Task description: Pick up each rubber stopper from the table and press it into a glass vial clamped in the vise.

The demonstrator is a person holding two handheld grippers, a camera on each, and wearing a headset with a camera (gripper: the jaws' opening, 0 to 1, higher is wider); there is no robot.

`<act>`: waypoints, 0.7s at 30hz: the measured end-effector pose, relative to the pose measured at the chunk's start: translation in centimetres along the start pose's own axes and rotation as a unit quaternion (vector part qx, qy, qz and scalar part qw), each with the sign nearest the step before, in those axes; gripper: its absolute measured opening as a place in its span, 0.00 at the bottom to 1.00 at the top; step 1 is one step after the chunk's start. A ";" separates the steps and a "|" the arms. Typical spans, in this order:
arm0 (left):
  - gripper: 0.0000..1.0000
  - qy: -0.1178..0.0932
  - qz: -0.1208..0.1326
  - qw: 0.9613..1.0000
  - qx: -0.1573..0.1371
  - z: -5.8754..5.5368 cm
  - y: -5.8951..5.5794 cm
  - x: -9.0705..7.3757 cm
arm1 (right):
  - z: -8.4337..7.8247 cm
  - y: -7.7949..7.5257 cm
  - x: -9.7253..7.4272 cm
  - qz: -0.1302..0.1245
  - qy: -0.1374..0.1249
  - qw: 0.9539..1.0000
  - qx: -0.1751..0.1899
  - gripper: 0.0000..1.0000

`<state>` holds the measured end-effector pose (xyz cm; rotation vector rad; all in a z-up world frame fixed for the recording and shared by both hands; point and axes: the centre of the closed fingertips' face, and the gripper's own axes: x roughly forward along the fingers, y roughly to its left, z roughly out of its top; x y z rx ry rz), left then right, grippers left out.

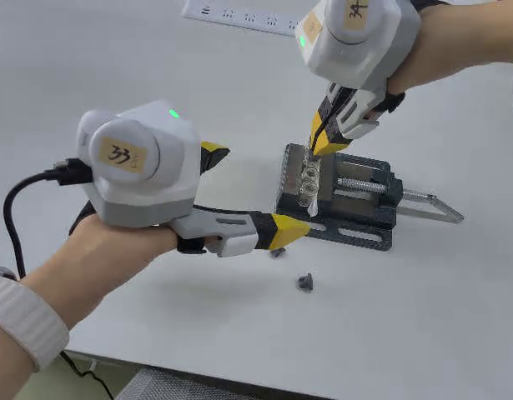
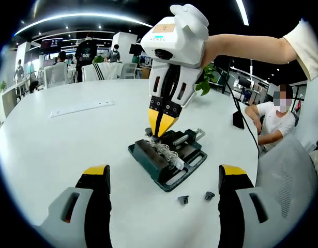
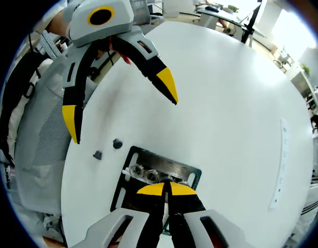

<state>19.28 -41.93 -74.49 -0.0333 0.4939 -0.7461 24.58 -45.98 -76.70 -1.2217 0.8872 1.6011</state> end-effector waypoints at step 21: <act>0.85 -0.003 0.001 1.000 0.004 0.1 0.3 -0.4 | 0.5 1.7 -1.3 -0.009 -0.037 0.999 0.025 0.37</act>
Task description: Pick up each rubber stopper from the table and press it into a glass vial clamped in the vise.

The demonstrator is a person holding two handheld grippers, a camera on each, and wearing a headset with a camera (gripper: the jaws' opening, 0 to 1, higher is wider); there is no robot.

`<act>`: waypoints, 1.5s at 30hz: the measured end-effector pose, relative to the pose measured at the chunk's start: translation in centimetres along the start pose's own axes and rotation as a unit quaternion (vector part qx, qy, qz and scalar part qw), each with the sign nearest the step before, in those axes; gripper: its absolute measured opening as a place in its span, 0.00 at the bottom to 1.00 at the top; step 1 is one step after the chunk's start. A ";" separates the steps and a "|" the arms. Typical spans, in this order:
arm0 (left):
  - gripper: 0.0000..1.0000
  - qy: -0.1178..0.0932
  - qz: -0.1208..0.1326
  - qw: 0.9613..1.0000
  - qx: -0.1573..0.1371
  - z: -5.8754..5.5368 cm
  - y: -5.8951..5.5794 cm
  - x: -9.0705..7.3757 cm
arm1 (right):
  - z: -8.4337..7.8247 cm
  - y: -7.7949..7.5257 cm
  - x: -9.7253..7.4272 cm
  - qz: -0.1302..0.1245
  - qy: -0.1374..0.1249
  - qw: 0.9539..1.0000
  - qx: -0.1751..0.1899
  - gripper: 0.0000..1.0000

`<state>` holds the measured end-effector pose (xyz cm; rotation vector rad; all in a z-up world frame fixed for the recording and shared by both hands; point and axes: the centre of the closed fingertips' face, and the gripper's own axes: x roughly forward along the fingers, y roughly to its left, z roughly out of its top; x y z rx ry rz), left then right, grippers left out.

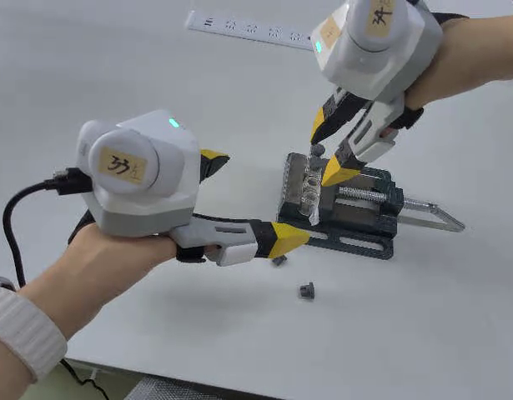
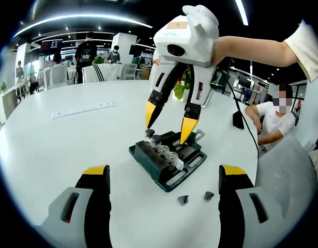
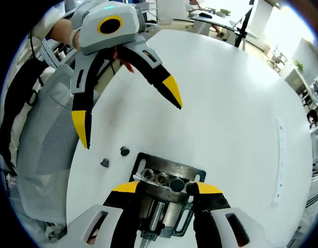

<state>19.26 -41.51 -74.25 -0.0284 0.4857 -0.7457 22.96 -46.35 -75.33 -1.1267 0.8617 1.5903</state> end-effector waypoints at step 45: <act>0.90 0.012 0.003 1.000 0.028 -1.4 -2.3 -3.6 | -0.3 10.3 2.4 -0.029 -0.146 0.984 0.094 0.46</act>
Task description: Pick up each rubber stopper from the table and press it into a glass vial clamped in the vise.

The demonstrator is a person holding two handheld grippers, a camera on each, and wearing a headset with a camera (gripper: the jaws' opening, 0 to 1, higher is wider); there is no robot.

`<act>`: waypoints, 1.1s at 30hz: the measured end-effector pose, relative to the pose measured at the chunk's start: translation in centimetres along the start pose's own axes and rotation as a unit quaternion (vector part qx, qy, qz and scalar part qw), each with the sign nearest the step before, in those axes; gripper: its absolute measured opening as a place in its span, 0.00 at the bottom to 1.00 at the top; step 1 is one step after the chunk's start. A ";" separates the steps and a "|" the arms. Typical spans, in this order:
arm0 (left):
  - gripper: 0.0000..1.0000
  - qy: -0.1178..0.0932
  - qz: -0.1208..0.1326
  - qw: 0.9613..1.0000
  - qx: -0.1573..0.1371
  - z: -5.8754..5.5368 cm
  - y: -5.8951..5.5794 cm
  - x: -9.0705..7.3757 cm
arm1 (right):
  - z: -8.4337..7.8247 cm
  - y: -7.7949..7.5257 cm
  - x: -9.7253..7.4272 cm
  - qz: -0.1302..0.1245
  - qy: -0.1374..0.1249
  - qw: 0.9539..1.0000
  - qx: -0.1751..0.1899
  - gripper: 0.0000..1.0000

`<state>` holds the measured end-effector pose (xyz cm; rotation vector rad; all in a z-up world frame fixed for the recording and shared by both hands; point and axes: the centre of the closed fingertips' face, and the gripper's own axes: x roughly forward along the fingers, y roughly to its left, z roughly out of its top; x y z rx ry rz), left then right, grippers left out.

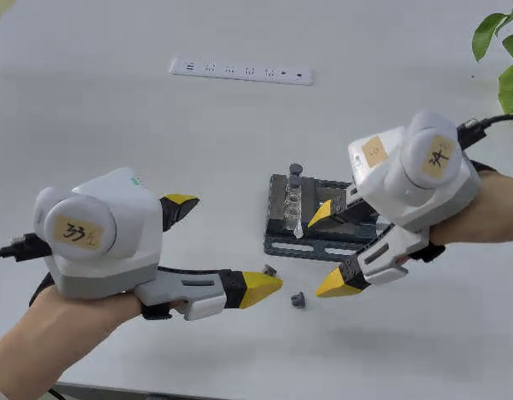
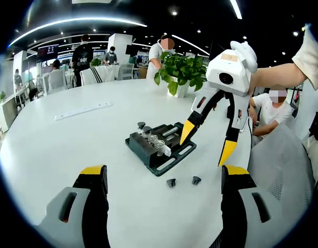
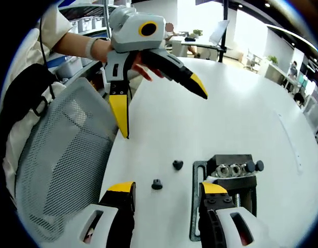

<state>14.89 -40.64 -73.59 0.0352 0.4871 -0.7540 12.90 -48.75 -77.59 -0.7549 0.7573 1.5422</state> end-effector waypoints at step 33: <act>0.89 0.006 0.006 1.000 -0.010 -0.7 -0.2 -0.5 | -2.4 1.3 4.5 0.003 -0.014 1.000 -0.006 0.14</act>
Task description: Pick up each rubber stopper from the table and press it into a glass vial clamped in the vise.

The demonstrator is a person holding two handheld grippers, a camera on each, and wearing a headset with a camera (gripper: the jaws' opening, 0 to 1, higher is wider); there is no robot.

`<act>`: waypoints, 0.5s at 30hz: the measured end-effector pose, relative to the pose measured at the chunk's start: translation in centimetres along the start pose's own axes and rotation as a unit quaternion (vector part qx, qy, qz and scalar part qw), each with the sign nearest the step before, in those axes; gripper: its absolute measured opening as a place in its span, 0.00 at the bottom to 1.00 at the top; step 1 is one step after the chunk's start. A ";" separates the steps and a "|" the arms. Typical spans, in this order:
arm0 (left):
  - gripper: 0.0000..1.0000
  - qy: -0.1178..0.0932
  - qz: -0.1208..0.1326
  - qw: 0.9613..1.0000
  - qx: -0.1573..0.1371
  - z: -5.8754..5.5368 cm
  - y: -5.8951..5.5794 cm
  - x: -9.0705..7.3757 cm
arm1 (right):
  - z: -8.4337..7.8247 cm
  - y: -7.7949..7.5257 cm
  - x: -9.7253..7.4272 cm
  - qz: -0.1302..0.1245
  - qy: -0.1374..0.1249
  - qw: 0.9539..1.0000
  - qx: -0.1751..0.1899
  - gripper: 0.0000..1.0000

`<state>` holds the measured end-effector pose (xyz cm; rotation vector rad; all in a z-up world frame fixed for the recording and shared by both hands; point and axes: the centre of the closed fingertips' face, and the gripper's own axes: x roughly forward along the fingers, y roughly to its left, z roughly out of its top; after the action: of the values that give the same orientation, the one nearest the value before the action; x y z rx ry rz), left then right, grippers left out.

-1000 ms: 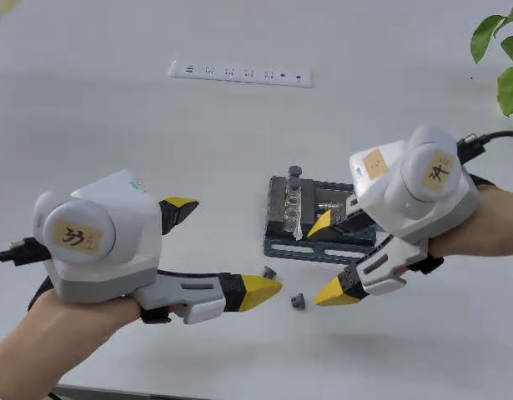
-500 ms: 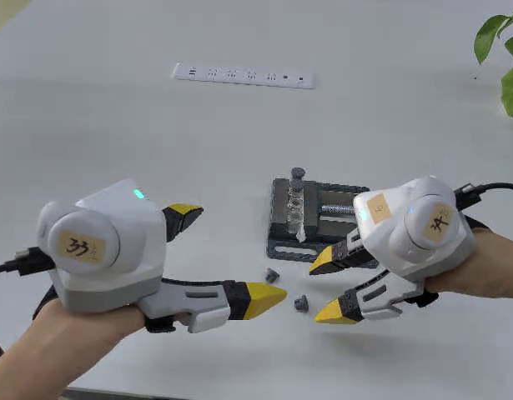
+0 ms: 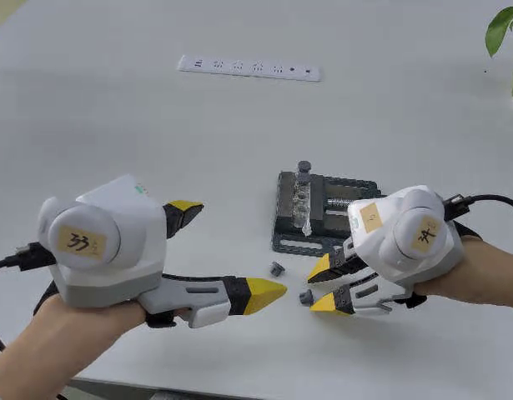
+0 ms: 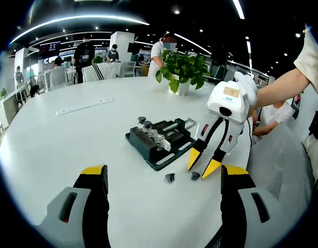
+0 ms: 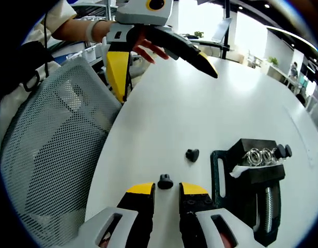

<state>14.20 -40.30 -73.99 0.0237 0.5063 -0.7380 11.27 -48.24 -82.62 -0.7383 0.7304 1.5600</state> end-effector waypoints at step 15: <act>0.89 0.002 -0.002 1.000 -0.002 -0.1 -0.2 0.3 | -0.1 0.0 0.2 0.008 -0.001 1.000 0.000 0.08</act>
<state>14.14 -40.62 -74.21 0.0207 0.5117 -0.7415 11.20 -48.18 -82.84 -0.7315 0.7357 1.5747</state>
